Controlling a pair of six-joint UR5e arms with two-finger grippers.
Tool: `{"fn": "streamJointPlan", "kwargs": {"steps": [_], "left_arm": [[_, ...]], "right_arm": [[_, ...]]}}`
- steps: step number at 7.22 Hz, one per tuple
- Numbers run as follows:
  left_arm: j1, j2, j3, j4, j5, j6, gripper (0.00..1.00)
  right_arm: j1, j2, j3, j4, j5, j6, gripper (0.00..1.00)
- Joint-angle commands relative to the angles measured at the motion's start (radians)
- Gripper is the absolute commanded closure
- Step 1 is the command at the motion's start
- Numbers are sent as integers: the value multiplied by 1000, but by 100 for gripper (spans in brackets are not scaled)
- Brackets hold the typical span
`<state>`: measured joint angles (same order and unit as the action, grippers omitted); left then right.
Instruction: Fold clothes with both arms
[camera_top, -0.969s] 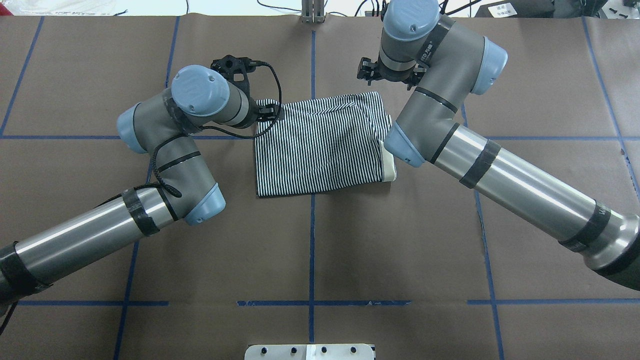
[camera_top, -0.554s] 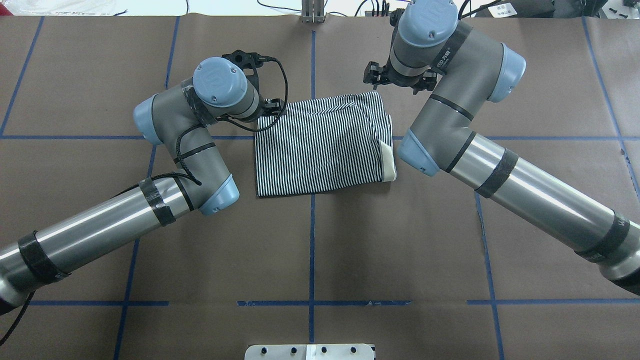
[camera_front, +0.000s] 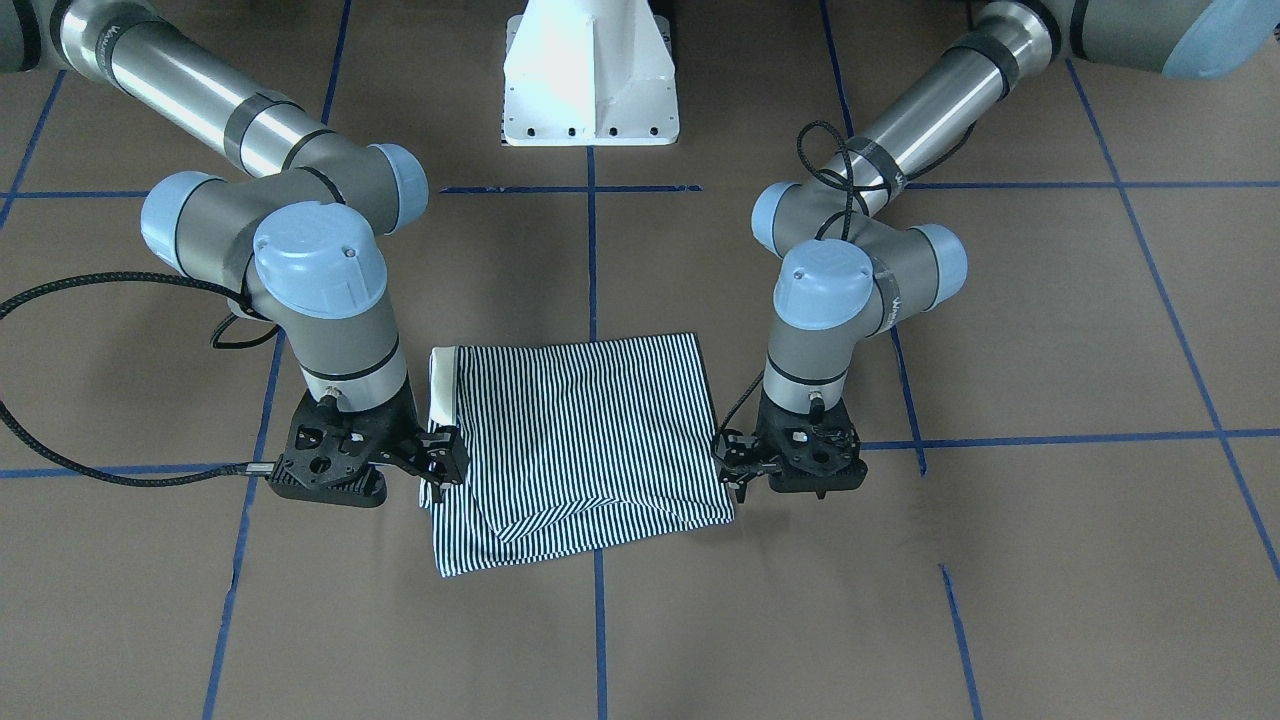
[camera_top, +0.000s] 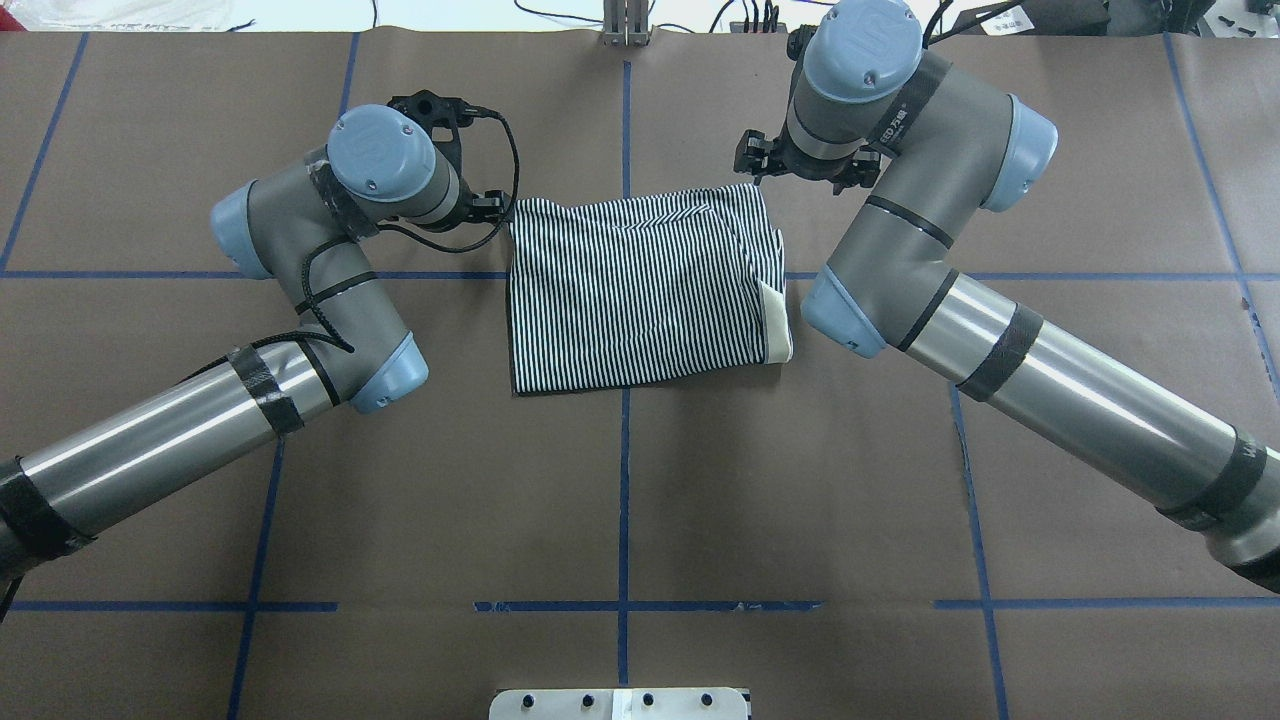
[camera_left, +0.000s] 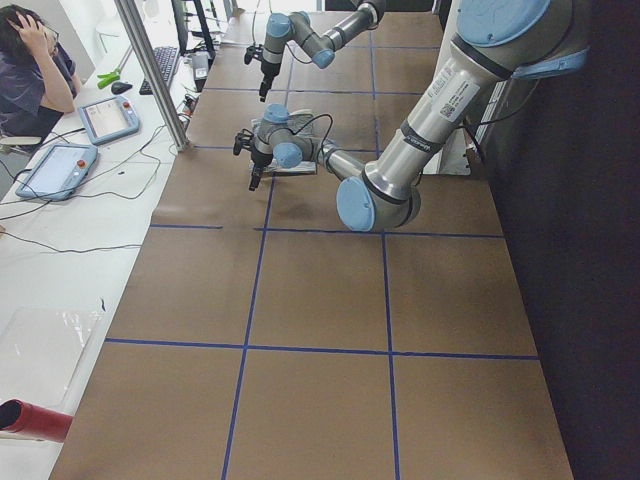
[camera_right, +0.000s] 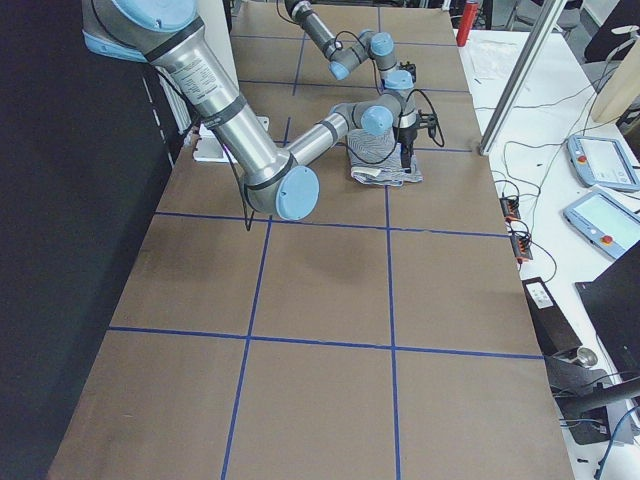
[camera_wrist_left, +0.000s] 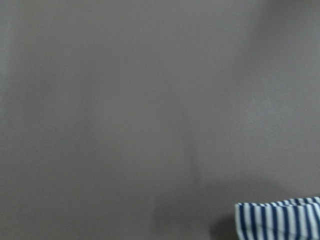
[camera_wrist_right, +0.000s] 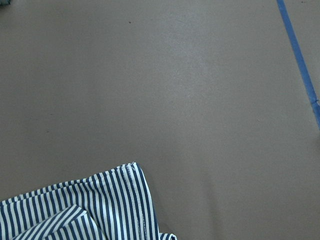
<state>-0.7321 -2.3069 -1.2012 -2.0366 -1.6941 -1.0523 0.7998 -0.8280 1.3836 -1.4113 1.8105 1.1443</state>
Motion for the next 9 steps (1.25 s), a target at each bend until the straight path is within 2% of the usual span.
{"fn": "streamJointPlan", "kwargs": {"steps": [1, 2, 3, 4, 5, 7, 8, 9], "left_arm": [[-26, 14, -1, -2, 16, 63, 0], [-44, 17, -21, -2, 13, 80, 0], [-52, 18, -82, 12, 5, 84, 0], [-61, 38, -148, 47, -16, 86, 0], [-70, 117, -293, 100, -53, 139, 0], [-153, 329, -656, 281, -126, 344, 0], [-214, 448, -779, 311, -177, 459, 0], [-312, 565, -844, 306, -255, 618, 0]], "right_arm": [[-1, -2, 0, 0, 0, -1, 0], [-1, -5, 2, 0, 4, -1, 0], [1, -10, 14, -3, 9, -12, 0], [24, -41, 70, -53, 45, -81, 0], [76, -99, 194, -162, 97, -189, 0], [201, -291, 451, -325, 191, -449, 0], [278, -404, 527, -340, 249, -586, 0], [379, -510, 551, -339, 313, -767, 0]]}}
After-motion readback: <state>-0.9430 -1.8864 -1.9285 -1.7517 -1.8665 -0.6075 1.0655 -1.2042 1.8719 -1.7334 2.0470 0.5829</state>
